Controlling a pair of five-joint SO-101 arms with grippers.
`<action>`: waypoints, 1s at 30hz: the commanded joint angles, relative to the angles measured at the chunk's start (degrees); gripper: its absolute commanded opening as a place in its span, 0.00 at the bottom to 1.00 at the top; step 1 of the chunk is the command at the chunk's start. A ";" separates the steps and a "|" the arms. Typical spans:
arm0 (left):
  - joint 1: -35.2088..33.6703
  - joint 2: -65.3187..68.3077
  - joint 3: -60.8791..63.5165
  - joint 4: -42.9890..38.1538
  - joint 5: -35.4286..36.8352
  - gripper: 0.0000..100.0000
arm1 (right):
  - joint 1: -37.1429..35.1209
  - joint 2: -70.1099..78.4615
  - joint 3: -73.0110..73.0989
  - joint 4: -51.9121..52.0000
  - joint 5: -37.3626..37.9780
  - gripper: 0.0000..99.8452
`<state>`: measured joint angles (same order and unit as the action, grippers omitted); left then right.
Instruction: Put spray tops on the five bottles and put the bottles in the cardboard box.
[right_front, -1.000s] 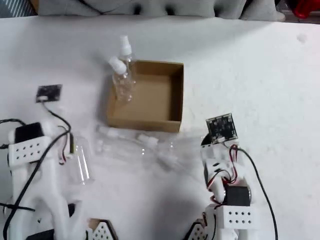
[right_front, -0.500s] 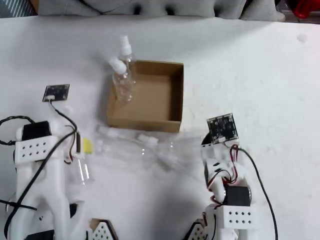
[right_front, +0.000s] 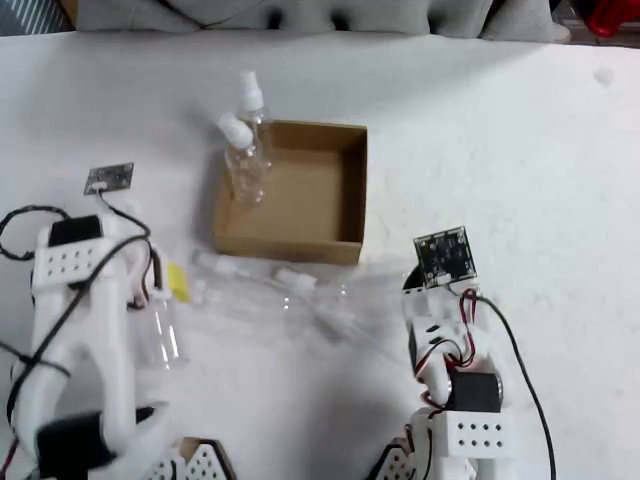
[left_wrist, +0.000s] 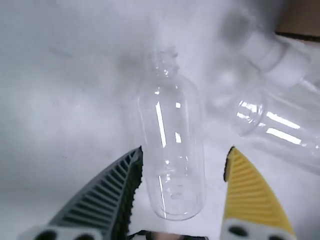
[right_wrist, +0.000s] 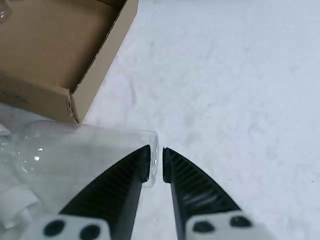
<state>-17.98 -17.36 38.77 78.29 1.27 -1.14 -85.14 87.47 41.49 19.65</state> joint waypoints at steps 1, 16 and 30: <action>0.48 3.47 -4.31 -0.53 1.76 0.25 | 0.31 -0.66 -0.18 -1.45 0.79 0.02; 0.66 6.46 2.02 -11.60 1.58 0.25 | 0.31 -0.66 0.26 -1.54 3.78 0.02; 0.84 5.14 -2.02 -8.88 -13.71 0.33 | 0.31 -0.66 0.35 -1.54 3.96 0.02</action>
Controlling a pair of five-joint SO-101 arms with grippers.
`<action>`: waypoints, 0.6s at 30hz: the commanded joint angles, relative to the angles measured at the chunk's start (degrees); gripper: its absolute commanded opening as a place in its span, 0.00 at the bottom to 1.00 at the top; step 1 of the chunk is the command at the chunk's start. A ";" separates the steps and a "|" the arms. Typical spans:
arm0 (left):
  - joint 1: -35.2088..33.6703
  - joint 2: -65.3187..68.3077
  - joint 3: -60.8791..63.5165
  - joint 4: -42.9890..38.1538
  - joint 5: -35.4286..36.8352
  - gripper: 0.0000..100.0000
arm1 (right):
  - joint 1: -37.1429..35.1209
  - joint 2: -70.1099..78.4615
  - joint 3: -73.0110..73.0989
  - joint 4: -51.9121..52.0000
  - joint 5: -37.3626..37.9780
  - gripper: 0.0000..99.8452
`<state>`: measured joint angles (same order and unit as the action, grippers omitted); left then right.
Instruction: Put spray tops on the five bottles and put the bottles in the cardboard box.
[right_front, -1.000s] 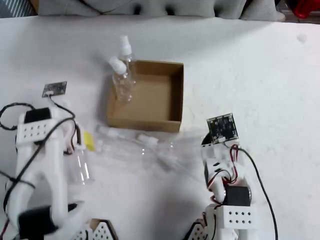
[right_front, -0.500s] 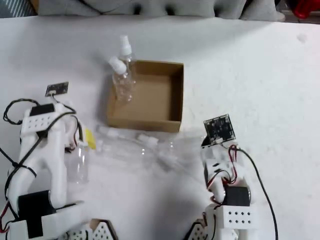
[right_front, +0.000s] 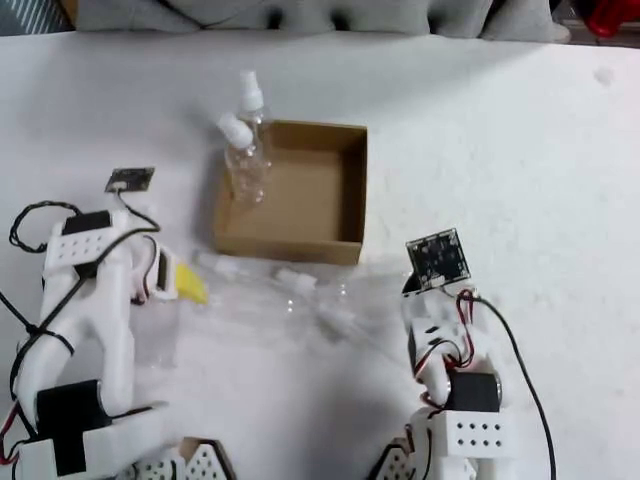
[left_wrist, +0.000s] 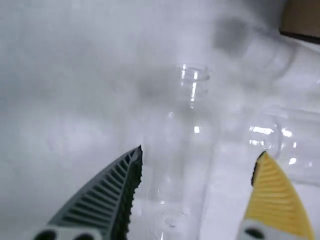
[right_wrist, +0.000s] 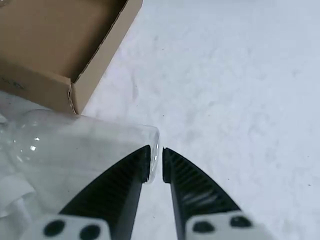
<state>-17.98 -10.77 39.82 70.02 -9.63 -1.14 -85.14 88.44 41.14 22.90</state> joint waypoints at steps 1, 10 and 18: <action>0.75 -1.36 -2.99 -1.32 -2.55 0.33 | 0.31 -0.66 -0.62 -1.19 0.70 0.02; 0.75 -1.27 0.62 -6.86 -5.89 0.33 | 0.31 -0.66 -0.62 -1.19 0.62 0.02; 0.48 -1.36 2.90 -7.56 -8.00 0.33 | 0.31 -0.66 -0.62 -1.19 0.62 0.02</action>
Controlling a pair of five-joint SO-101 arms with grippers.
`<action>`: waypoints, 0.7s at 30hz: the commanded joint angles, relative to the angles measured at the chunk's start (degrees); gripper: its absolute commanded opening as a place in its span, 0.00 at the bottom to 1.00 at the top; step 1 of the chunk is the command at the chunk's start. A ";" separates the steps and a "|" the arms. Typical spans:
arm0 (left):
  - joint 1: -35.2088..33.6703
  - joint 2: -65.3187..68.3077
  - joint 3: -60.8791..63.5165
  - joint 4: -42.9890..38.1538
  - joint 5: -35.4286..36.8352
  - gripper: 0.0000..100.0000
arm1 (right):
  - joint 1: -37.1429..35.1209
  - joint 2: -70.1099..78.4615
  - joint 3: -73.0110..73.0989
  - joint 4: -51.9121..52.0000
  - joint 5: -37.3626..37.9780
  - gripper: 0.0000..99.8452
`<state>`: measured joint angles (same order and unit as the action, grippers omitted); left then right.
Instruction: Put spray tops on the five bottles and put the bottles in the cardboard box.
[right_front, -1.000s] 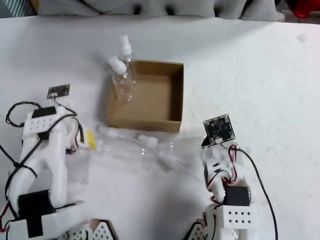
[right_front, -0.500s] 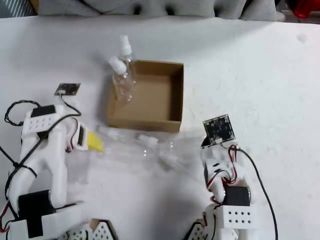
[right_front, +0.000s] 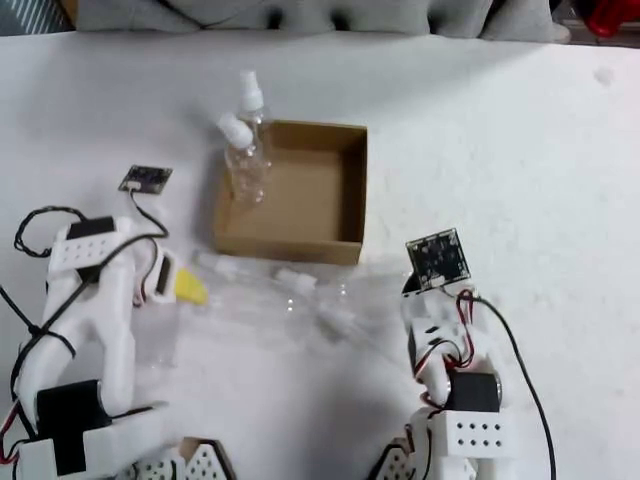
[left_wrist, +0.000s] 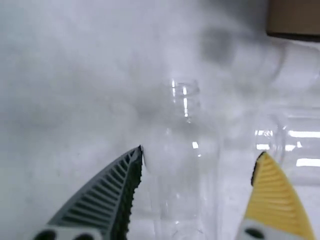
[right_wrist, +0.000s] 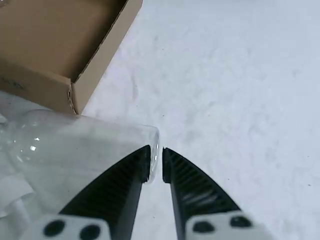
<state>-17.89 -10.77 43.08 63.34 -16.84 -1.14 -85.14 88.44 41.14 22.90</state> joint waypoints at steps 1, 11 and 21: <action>0.40 -1.36 -0.26 -0.88 -0.79 0.33 | 0.31 -0.66 -0.62 -1.19 0.62 0.02; 0.40 -1.45 1.85 -4.75 -0.35 0.33 | 0.31 -0.66 -0.53 -1.10 0.62 0.02; 0.40 -1.27 2.55 -4.92 -0.88 0.20 | 0.31 -0.66 -0.53 -1.10 0.62 0.02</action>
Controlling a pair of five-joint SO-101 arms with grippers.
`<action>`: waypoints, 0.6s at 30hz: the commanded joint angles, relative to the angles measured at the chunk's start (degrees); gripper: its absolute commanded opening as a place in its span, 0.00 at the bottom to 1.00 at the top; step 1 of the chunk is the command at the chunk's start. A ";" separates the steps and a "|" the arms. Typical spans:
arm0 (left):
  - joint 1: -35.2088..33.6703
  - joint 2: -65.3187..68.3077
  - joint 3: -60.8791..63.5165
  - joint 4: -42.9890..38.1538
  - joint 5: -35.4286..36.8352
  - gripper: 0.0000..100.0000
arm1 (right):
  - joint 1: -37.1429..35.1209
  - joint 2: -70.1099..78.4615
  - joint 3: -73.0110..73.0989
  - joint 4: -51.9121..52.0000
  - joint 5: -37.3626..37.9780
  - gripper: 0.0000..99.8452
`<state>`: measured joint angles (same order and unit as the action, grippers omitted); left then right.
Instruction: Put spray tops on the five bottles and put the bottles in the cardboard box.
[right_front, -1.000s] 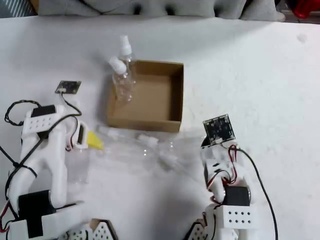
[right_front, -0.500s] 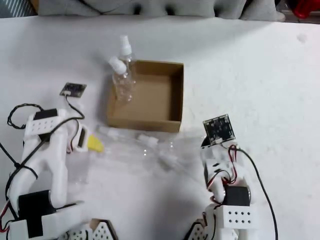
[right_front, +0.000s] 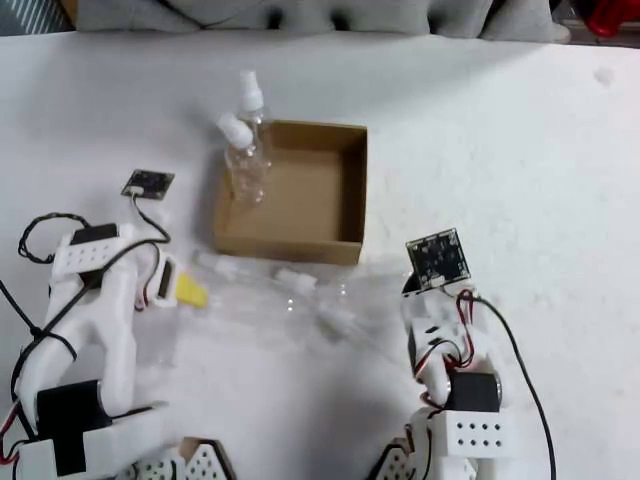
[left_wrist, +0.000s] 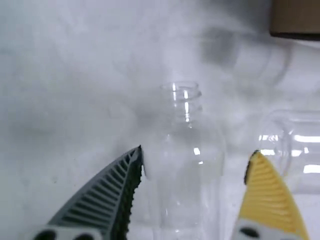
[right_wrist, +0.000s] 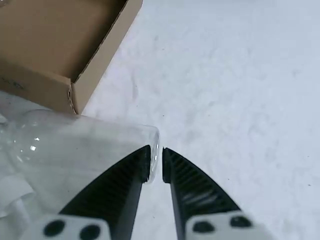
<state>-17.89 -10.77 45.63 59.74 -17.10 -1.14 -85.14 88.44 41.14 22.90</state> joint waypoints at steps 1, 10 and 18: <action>0.40 -1.27 0.18 -1.32 -0.62 0.15 | 0.31 -0.66 -0.53 -1.10 0.62 0.02; 0.40 -1.89 2.55 -0.62 -0.53 0.02 | 0.57 -0.66 -0.53 -1.19 0.62 0.02; 0.84 -1.89 -20.57 16.97 2.37 0.02 | 0.75 -0.66 -0.53 -1.19 0.62 0.02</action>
<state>-17.80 -10.95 35.69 70.73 -17.10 -1.14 -85.14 88.44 41.14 22.90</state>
